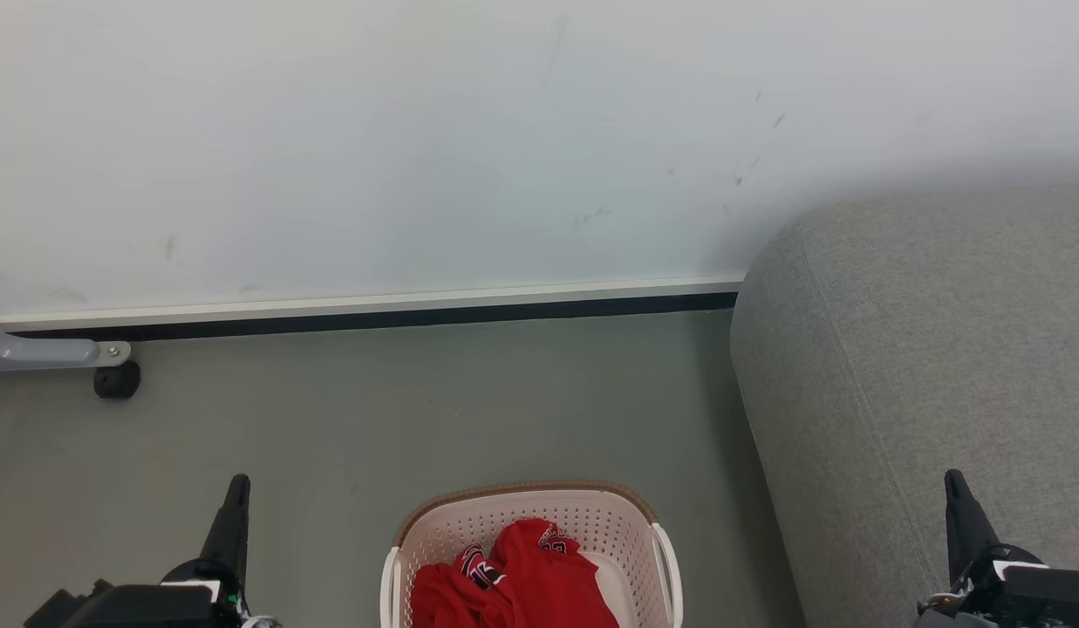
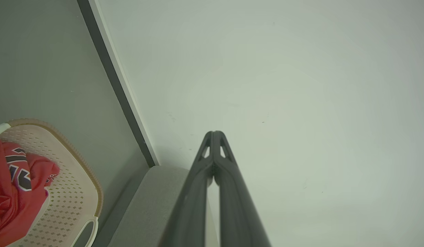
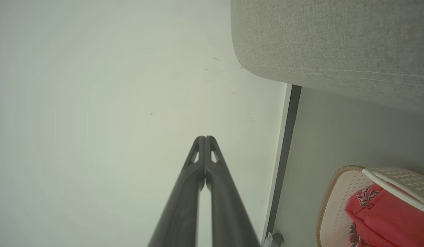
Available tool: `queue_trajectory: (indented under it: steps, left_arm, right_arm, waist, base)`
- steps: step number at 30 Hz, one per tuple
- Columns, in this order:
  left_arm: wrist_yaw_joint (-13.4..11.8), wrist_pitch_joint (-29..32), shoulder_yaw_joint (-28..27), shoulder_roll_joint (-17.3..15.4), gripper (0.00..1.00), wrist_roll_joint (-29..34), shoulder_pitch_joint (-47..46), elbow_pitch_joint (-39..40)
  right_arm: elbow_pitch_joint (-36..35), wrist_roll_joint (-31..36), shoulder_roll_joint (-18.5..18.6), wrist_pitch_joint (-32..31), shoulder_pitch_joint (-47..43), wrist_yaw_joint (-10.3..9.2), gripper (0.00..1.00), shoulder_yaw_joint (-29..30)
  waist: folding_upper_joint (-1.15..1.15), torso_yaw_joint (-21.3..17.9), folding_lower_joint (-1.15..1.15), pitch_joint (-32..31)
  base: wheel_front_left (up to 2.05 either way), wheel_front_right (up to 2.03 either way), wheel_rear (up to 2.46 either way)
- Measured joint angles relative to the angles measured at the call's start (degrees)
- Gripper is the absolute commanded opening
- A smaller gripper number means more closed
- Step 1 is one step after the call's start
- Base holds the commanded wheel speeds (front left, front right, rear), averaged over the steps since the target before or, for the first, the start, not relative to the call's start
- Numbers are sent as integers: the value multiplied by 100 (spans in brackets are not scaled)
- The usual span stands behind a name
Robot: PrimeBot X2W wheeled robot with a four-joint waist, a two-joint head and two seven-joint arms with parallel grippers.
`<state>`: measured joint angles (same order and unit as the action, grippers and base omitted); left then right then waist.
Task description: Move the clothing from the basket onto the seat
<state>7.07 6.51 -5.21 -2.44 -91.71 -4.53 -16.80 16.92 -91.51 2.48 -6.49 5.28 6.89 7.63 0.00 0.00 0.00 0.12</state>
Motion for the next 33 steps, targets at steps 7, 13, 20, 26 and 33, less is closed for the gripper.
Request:
queue_trajectory:
  steps: [7,13,20,26,33]
  left_arm:
    - [0,0,0,0,0,0,0,0]
    - [0,0,0,0,0,0,0,0]
    - [0,0,0,0,0,0,0,0]
    - [0,-1,0,0,0,0,0,0]
    - [0,0,0,0,0,0,0,0]
  right_arm:
    - [0,0,0,0,0,0,0,0]
    - [0,0,0,0,0,0,0,0]
    - [0,0,0,0,0,0,0,0]
    - [0,0,0,0,0,0,0,0]
    - [0,0,0,0,0,0,0,0]
  waist:
    - [0,0,0,0]
    - [0,0,0,0]
    - [0,0,0,0]
    - [0,0,0,0]
    - [0,0,0,0]
  base:
    - [0,0,0]
    - [0,0,0]
    - [0,0,0]
    - [0,0,0]
    - [0,0,0]
